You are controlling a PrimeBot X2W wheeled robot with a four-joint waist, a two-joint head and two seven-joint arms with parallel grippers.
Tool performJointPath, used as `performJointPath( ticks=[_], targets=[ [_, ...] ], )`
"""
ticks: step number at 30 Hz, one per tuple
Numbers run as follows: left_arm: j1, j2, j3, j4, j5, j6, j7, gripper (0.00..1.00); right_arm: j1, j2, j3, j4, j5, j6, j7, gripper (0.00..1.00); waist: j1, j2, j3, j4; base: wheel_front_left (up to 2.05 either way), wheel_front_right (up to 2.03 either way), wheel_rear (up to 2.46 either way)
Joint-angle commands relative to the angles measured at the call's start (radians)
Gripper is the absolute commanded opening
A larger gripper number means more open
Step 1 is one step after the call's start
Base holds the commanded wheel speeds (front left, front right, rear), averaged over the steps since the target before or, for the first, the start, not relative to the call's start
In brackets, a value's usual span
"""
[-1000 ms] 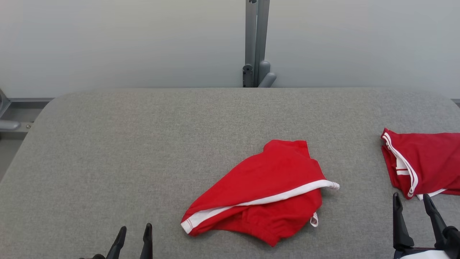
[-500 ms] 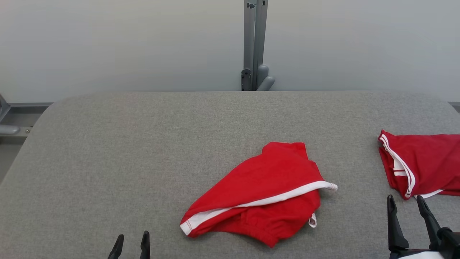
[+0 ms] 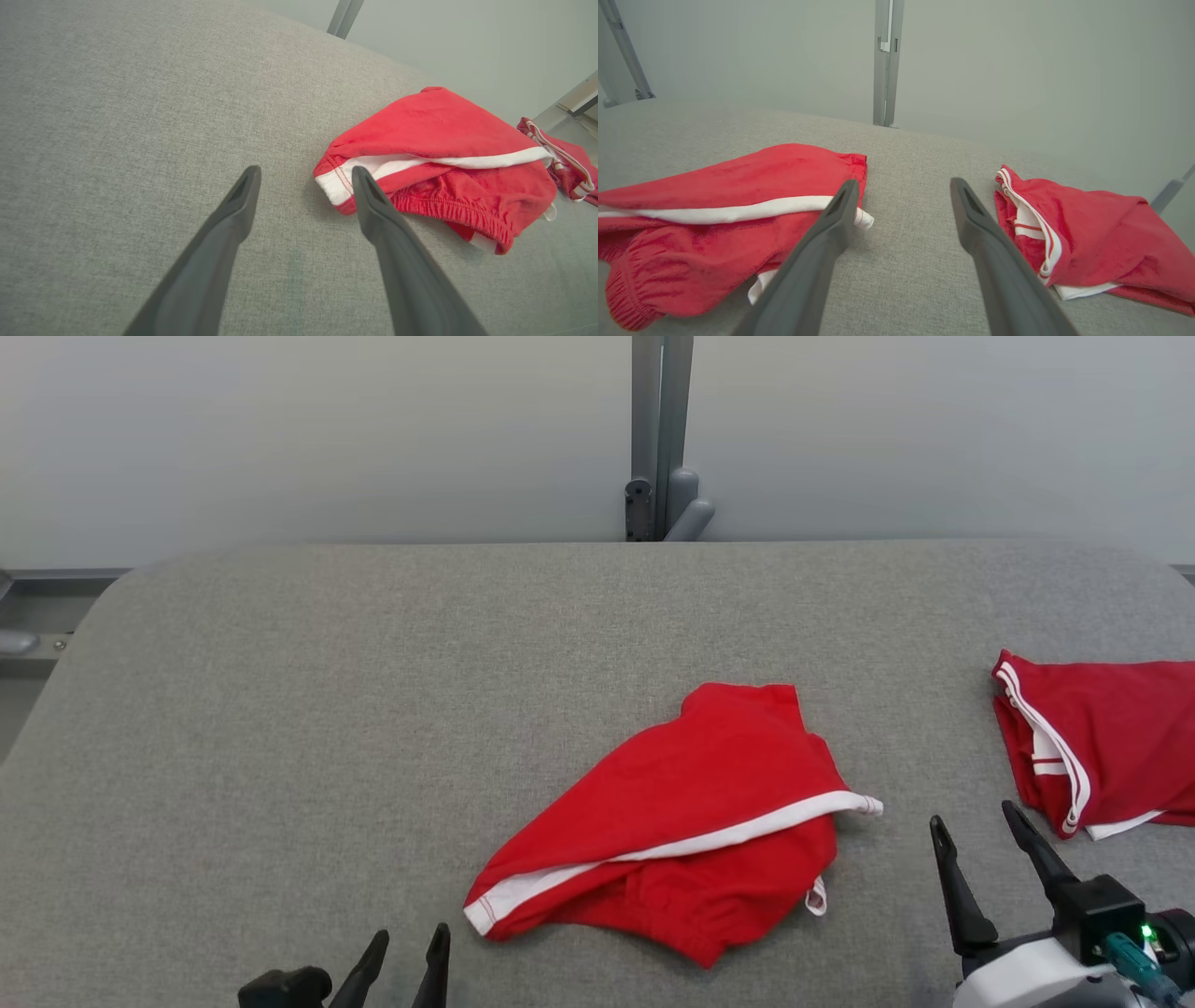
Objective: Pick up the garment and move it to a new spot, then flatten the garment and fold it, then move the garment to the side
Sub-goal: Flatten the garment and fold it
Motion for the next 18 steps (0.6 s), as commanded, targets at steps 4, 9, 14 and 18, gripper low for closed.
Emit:
performJointPath(
  ticks=[4,9,14,18],
  targets=[
    [-0.055,0.003,-0.008,-0.006,-0.026,0.021,0.104,1.0,-0.118,-0.063,0.065,0.111,-0.026,-0.001,0.015,1.0,0.0,0.0,0.067,0.003,0.0,0.0,0.0],
    [-0.078,0.017,-0.019,-0.021,-0.035,0.024,0.164,1.0,-0.231,-0.096,0.132,0.203,-0.045,-0.001,0.057,1.0,0.0,0.0,0.12,0.0,0.0,0.0,0.0],
    [-0.097,0.01,-0.025,-0.03,-0.048,0.022,0.185,1.0,-0.292,-0.116,0.186,0.269,-0.049,-0.001,0.076,1.0,0.0,0.0,0.148,0.009,0.0,0.0,0.0],
    [-0.109,0.003,-0.024,-0.041,-0.073,0.018,0.193,1.0,-0.296,-0.136,0.212,0.286,-0.033,-0.001,0.066,1.0,0.0,0.0,0.16,0.015,0.0,0.0,0.0]
  ],
)
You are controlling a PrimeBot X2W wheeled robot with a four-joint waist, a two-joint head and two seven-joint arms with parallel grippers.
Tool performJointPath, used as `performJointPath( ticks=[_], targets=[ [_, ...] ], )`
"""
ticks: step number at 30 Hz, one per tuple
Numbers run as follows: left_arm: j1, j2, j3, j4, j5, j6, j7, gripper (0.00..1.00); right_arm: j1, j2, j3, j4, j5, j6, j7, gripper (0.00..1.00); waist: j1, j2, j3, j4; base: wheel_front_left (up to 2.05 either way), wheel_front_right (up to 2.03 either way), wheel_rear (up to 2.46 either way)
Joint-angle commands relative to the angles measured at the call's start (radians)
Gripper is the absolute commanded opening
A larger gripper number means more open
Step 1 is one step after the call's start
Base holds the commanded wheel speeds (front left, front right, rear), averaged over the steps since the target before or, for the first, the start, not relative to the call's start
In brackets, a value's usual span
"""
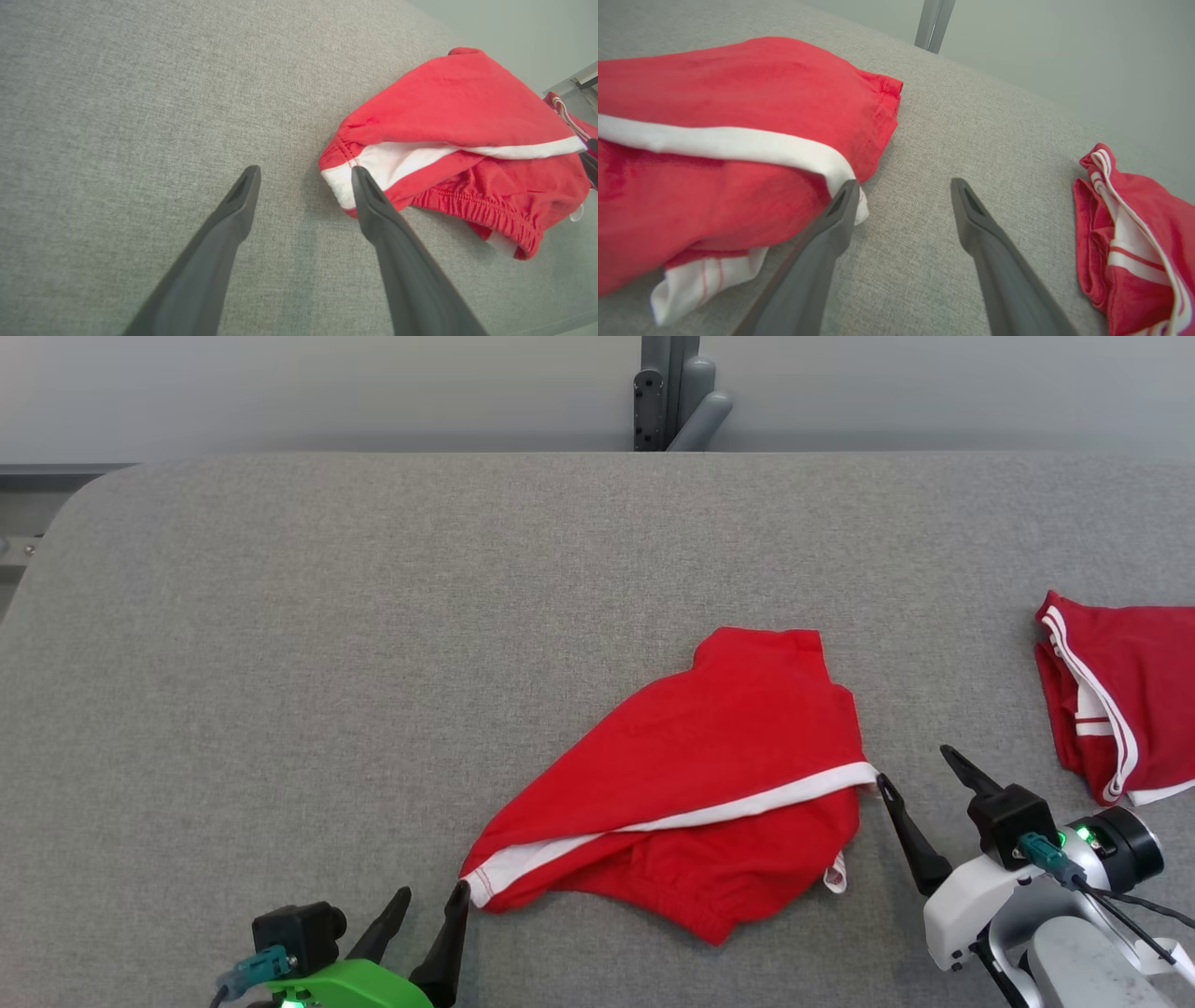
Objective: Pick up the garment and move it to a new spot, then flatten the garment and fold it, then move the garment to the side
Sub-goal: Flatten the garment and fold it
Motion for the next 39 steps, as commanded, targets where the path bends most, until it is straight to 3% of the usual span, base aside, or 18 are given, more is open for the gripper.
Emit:
performJointPath(
  ticks=[1,13,29,34,39],
  targets=[
    [-0.018,0.0,0.001,-0.008,-0.009,-0.003,0.002,1.0,-0.004,-0.012,0.007,0.001,0.012,-0.001,-0.008,1.0,0.0,-0.0001,0.009,0.005,0.0,0.0,0.0],
    [-0.033,0.012,0.002,-0.021,-0.036,-0.003,0.023,1.0,0.014,-0.077,0.105,-0.062,0.074,-0.001,0.019,1.0,0.0,-0.0001,0.04,-0.017,0.0,0.0,0.0],
    [-0.007,0.018,-0.02,-0.066,-0.09,-0.008,0.101,1.0,0.032,-0.111,0.126,-0.122,0.095,-0.001,0.057,1.0,0.0,-0.0001,0.063,-0.017,0.0,0.0,0.0],
    [-0.023,0.014,-0.03,-0.073,-0.106,-0.011,0.124,1.0,0.002,-0.1,0.133,-0.115,0.086,-0.001,0.059,0.9,0.0,-0.0001,0.084,-0.012,0.0,0.0,0.0],
    [-0.045,0.018,-0.038,-0.069,-0.109,-0.013,0.133,1.0,-0.022,-0.093,0.138,-0.1,0.079,-0.001,0.049,0.87,0.0,-0.0001,0.105,-0.007,0.0,0.0,0.0]
  ],
)
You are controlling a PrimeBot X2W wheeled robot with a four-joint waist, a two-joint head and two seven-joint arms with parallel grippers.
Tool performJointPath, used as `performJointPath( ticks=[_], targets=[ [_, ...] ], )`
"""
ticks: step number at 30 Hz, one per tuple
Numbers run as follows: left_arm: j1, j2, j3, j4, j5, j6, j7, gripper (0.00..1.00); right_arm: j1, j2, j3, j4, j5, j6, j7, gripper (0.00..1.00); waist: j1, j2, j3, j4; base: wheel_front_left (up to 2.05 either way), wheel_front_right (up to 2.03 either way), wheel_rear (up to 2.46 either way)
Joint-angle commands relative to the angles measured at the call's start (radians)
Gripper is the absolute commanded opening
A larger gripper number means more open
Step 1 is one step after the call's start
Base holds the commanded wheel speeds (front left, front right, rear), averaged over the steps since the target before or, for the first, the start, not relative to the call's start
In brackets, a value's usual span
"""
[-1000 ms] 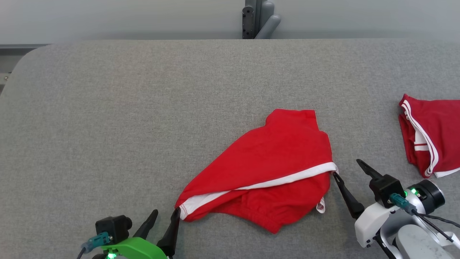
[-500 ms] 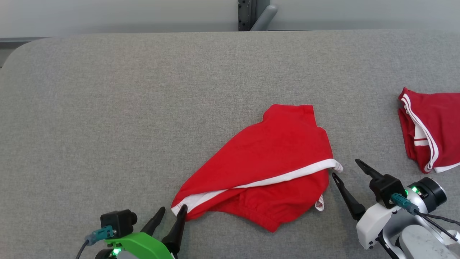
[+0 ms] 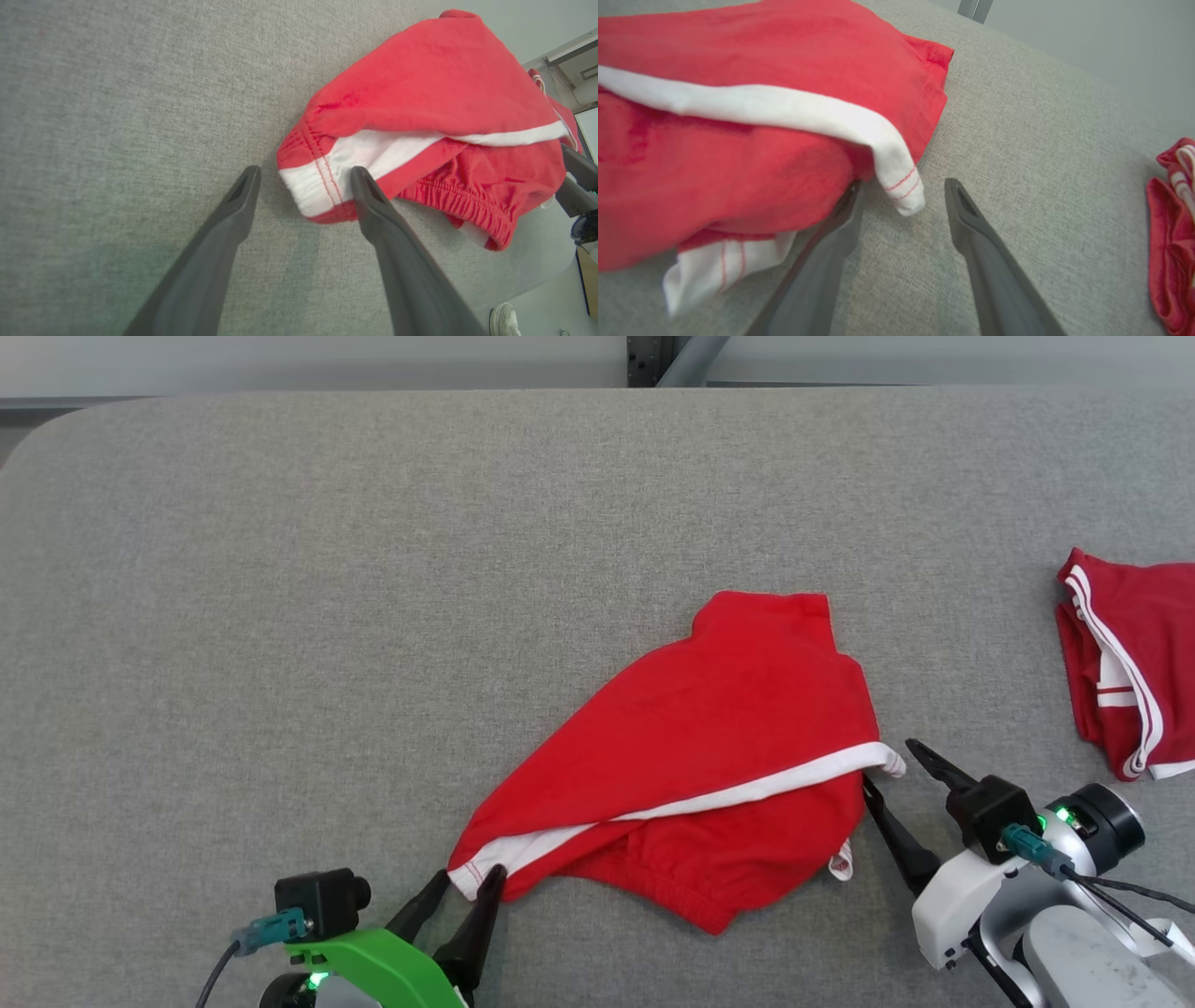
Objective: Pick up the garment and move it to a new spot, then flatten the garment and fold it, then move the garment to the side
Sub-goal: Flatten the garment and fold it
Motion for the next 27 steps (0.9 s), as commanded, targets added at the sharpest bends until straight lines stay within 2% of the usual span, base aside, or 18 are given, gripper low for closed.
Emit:
performJointPath(
  ticks=[1,2,4,6,7,10,13,16,17,18,19,21,27],
  targets=[
    [-0.015,0.008,0.0,0.0,-0.001,-0.002,0.0,1.0,-0.017,0.001,0.001,0.004,-0.007,-0.001,-0.008,0.85,0.0,0.0,0.007,0.003,0.0,0.0,0.0],
    [-0.018,0.008,-0.001,0.001,-0.002,-0.003,0.0,1.0,-0.019,0.003,0.0,0.007,-0.007,-0.001,-0.011,0.84,0.0,0.0,0.009,0.004,0.0,0.0,0.0],
    [-0.023,0.01,-0.002,0.002,-0.006,-0.004,0.0,1.0,-0.021,0.005,0.0,0.013,-0.008,-0.001,-0.016,0.73,0.0,0.0,0.011,0.006,0.0,0.0,0.0],
    [-0.023,0.011,-0.004,0.003,-0.009,-0.006,0.0,1.0,-0.027,0.005,-0.001,0.017,-0.01,-0.001,-0.019,0.58,0.0,0.0,0.011,0.008,0.0,0.0,0.0],
    [-0.023,0.012,-0.006,0.004,-0.011,-0.006,0.0,1.0,-0.028,0.005,-0.002,0.02,-0.01,-0.001,-0.02,0.48,0.0,0.0,0.01,0.008,0.0,0.0,0.0],
    [-0.022,0.012,-0.01,0.006,-0.016,-0.009,0.001,1.0,-0.03,0.008,-0.002,0.026,-0.011,-0.001,-0.025,0.37,0.0,0.0,0.005,0.009,0.0,0.0,0.0],
    [-0.016,0.012,-0.016,0.006,-0.023,-0.011,0.003,1.0,-0.028,0.006,-0.004,0.031,-0.009,-0.001,-0.028,0.33,0.0,0.0,-0.003,0.008,0.0,0.0,0.0],
    [-0.004,0.012,-0.023,0.0,-0.034,-0.01,0.009,1.0,-0.025,0.005,-0.004,0.032,-0.006,-0.001,-0.029,0.23,0.0,0.0,-0.011,0.008,0.0,0.0,0.0],
    [-0.001,0.011,-0.025,-0.002,-0.038,-0.011,0.012,0.96,-0.023,0.006,-0.004,0.031,-0.006,-0.001,-0.028,0.12,0.0,0.0,-0.013,0.007,0.0,0.0,0.0],
    [0.001,0.011,-0.027,-0.003,-0.042,-0.011,0.014,0.62,-0.022,0.006,-0.003,0.03,-0.005,-0.001,-0.03,0.0,0.0,0.0,-0.015,0.007,0.0,0.0,0.0],
    [0.0,0.011,-0.029,-0.004,-0.045,-0.012,0.013,0.37,-0.02,0.005,-0.002,0.029,-0.004,-0.001,-0.032,0.0,0.0,0.0,-0.017,0.007,0.0,0.0,0.0],
    [-0.005,0.006,-0.032,-0.003,-0.055,-0.015,0.003,0.0,-0.016,0.004,0.001,0.026,0.001,-0.001,-0.03,0.0,0.0,0.0,-0.021,0.008,0.0,0.0,0.0],
    [-0.028,0.008,-0.04,-0.036,-0.083,-0.02,-0.009,0.0,0.009,-0.013,-0.02,-0.018,0.049,-0.001,-0.006,0.0,0.0,0.0,-0.029,-0.002,0.0,0.0,0.0]
  ],
)
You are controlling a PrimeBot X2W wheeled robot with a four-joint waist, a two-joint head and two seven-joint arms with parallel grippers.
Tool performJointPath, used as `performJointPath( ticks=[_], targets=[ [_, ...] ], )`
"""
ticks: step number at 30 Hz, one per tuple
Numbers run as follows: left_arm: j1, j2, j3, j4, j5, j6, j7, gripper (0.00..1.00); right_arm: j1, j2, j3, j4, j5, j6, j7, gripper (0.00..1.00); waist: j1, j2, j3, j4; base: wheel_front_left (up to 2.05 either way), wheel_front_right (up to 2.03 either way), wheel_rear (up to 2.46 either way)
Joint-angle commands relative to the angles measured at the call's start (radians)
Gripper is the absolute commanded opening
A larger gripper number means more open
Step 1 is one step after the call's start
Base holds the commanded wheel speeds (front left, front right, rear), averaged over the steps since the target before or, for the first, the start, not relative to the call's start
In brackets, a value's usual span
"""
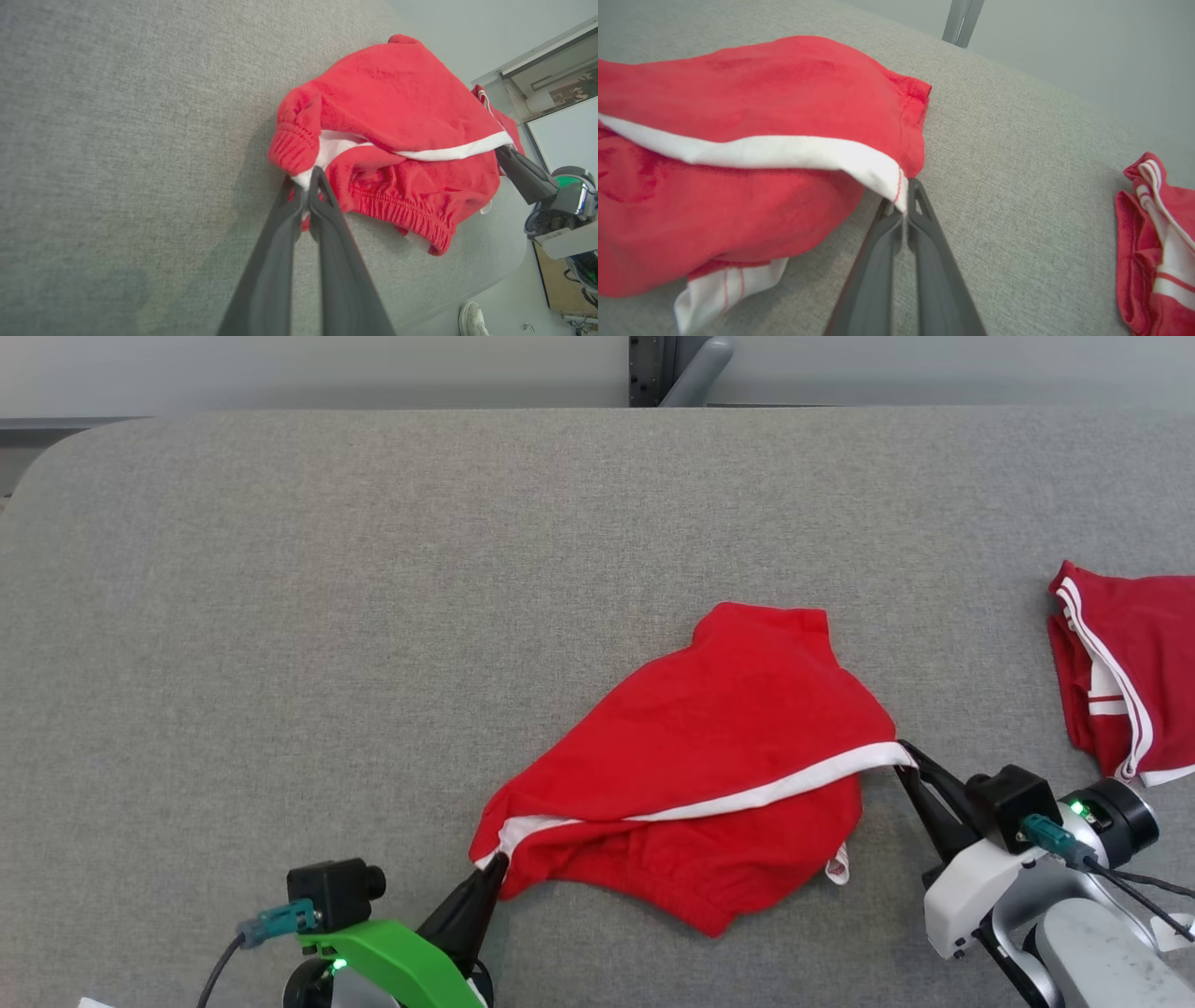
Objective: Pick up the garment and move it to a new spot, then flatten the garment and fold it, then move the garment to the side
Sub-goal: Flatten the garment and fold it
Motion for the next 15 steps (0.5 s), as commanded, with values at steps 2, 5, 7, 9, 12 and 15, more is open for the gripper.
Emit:
performJointPath(
  ticks=[2,5,7,9,12,15],
  targets=[
    [-0.02,0.009,0.009,-0.036,-0.025,-0.005,-0.004,0.0,0.022,-0.012,-0.013,-0.036,0.041,-0.001,0.017,0.0,0.0,0.0,-0.002,-0.007,0.0,0.0,0.0],
    [-0.033,0.028,0.018,-0.108,-0.046,-0.007,0.004,0.0,0.03,-0.019,-0.042,-0.119,0.124,-0.001,0.053,0.0,0.0,0.0,-0.002,-0.018,0.0,0.0,0.0],
    [-0.04,0.048,0.023,-0.17,-0.05,-0.008,0.017,0.0,0.036,-0.028,-0.067,-0.194,0.189,-0.001,0.083,0.0,0.0,0.0,0.0,-0.028,0.0,0.0,0.0],
    [-0.05,0.064,0.03,-0.237,-0.055,-0.008,0.034,0.0,0.041,-0.039,-0.092,-0.279,0.248,-0.001,0.118,0.0,0.0,0.0,0.001,-0.038,0.0,0.0,0.0],
    [-0.064,0.087,0.05,-0.34,-0.07,0.004,0.064,0.0,0.052,-0.047,-0.141,-0.404,0.325,-0.001,0.172,0.0,0.0,0.0,0.004,-0.054,0.0,0.0,0.0],
    [-0.089,0.115,0.059,-0.441,-0.08,0.013,0.105,0.0,0.065,-0.05,-0.191,-0.513,0.377,-0.001,0.233,0.0,0.0,0.0,0.015,-0.063,0.0,0.0,0.0]
  ],
)
